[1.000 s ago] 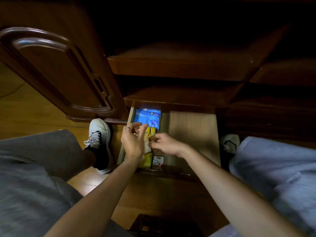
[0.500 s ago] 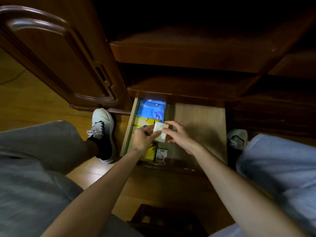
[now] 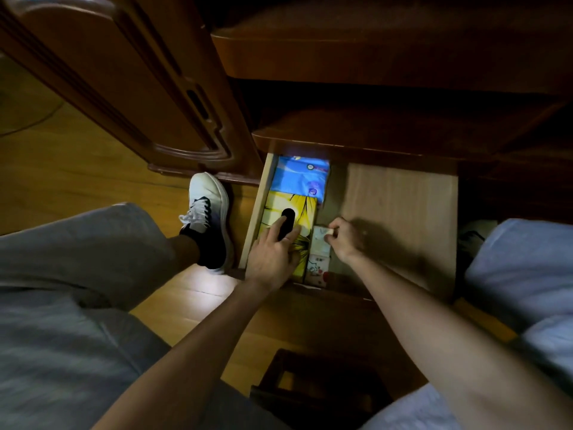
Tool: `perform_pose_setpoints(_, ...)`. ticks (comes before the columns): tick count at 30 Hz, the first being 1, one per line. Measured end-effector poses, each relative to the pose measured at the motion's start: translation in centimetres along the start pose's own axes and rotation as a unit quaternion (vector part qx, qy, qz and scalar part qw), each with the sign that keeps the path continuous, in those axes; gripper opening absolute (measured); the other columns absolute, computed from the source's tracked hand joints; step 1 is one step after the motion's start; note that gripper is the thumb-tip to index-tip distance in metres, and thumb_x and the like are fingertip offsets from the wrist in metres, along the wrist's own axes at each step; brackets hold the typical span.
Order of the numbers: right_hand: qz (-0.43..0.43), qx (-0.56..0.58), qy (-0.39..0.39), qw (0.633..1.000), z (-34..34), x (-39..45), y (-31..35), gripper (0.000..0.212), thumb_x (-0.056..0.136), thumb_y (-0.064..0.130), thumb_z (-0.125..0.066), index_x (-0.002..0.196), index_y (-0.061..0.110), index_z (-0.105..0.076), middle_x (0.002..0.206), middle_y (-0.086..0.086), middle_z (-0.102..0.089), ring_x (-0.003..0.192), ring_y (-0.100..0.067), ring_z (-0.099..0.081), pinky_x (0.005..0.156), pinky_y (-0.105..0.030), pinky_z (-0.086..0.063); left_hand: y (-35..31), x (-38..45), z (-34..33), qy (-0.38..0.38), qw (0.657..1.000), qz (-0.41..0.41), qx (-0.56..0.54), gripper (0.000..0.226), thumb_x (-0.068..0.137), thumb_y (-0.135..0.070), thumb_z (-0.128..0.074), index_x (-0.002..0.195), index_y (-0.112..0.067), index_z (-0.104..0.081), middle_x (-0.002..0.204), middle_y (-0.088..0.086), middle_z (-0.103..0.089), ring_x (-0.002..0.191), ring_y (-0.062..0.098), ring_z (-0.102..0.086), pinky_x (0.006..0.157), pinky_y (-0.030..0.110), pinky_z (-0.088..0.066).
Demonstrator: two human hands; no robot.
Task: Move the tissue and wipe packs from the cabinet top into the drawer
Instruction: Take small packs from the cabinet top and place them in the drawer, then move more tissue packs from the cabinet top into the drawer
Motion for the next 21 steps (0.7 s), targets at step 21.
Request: perform_pose_setpoints(21, 0.21, 0.051, -0.133, 0.967, 28.1, -18.0, 17.6, 0.022, 0.099, 0.021, -0.058, 0.116, 0.027, -0.07, 0.106, 0.009, -0.073, 0.079, -0.007, -0.071, 0.065, -0.023, -0.057, -9.2, 3.8, 27.7, -0.142, 0.98, -0.137, -0.019, 0.035, 0.094, -0.039, -0.053, 0.127, -0.033, -0.061, 0.138, -0.008, -0.05, 0.107, 0.02, -0.064, 0.079, 0.035, -0.051)
Point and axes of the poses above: each hand's wrist, its own x-axis towards the middle knuckle, its own z-axis out of the back of the hand, y = z × x, the point moved 5 cm from there along x, towards the middle knuckle
